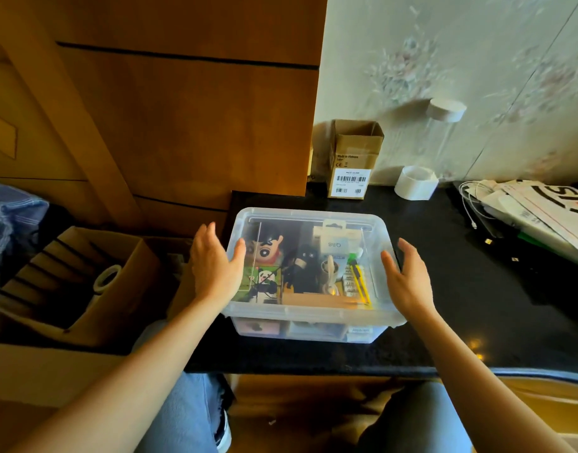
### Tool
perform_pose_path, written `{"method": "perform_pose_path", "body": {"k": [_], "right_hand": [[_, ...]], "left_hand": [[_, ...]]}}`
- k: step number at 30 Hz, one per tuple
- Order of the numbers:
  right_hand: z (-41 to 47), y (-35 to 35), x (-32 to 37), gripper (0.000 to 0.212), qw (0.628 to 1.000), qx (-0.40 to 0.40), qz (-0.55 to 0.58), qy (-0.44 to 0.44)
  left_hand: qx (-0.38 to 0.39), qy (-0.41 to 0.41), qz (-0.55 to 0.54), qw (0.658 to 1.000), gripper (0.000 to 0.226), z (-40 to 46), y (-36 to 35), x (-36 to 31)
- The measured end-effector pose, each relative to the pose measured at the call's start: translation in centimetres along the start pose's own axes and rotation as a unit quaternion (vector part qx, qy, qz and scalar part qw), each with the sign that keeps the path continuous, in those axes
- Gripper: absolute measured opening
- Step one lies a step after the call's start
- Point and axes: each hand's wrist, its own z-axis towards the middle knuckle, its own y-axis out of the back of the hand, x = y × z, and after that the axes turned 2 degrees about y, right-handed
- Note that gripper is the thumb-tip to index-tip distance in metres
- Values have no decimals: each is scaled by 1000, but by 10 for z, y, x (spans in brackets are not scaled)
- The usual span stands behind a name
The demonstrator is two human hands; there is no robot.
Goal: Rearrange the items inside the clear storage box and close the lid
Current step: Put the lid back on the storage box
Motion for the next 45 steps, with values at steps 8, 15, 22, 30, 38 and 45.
{"method": "perform_pose_path", "body": {"k": [8,15,22,30,38,45], "right_hand": [[-6,13,-16,51,926,103,220,-289],[-7,16,-16,46,936,108,208,-263],[-9,17,-14,39,935,109,209,-265],[-9,14,-13,46,939,100,197,-263],[-9,12,-13,44,948,75,188,-245],[-7,13,-12,37,965,59,151,-204]], "left_hand": [[204,316,-255,891,65,0,12,25],[105,204,-196,953,70,3,19,14],[182,224,-177,941,43,8,12,2],[160,129,-44,978,54,5,7,3],[110,50,146,982,42,-2,7,-5],[164,138,-72,974,54,-1,8,0]]}}
